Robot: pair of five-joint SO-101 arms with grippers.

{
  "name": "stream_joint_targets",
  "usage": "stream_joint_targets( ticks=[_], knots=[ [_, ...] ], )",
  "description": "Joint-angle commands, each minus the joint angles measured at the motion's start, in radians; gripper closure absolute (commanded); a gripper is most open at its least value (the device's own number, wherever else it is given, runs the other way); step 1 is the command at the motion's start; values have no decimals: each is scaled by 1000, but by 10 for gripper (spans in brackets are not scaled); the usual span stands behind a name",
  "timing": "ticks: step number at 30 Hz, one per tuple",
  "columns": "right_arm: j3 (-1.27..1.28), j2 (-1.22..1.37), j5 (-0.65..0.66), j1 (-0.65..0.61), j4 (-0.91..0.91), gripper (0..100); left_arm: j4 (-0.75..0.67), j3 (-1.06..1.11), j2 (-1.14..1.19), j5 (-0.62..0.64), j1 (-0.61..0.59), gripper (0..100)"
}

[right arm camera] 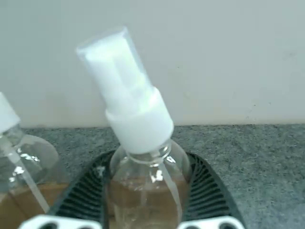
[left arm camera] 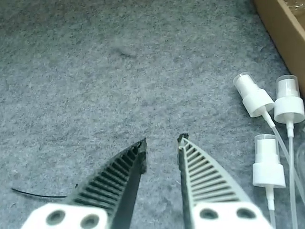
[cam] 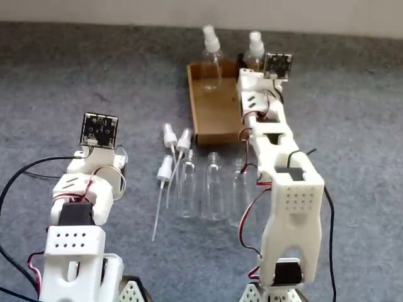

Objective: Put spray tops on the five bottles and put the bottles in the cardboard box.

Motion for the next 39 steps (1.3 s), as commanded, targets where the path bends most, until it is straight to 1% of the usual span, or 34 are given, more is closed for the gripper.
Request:
stream_joint_targets(
  ticks=[1, 4, 8, 11, 13, 16, 18, 25, 39],
  knots=[
    [-62, -28, -8, 8, 19, 991, -20, -5, -2, 6, 21, 891],
    [-64, -31, -8, 8, 99, 946, -20, -5, -2, 6, 21, 891],
    [-64, -33, -8, 7, 114, 842, -20, -5, -2, 6, 21, 891],
    [-64, -33, -8, 7, 114, 806, -20, -5, -2, 6, 21, 891],
    [-65, -33, -6, 7, 114, 800, -20, -5, -2, 6, 21, 891],
    [-65, -35, 69, -2, 114, 800, -20, -5, -2, 6, 21, 891],
    [-76, -35, 95, -8, 114, 800, -20, -5, -2, 6, 21, 891],
    [-124, -33, 97, -10, 119, 800, -20, -5, -2, 6, 21, 891],
    [-286, -33, 97, -5, 309, 799, -20, -5, -2, 6, 21, 891]
  ],
)
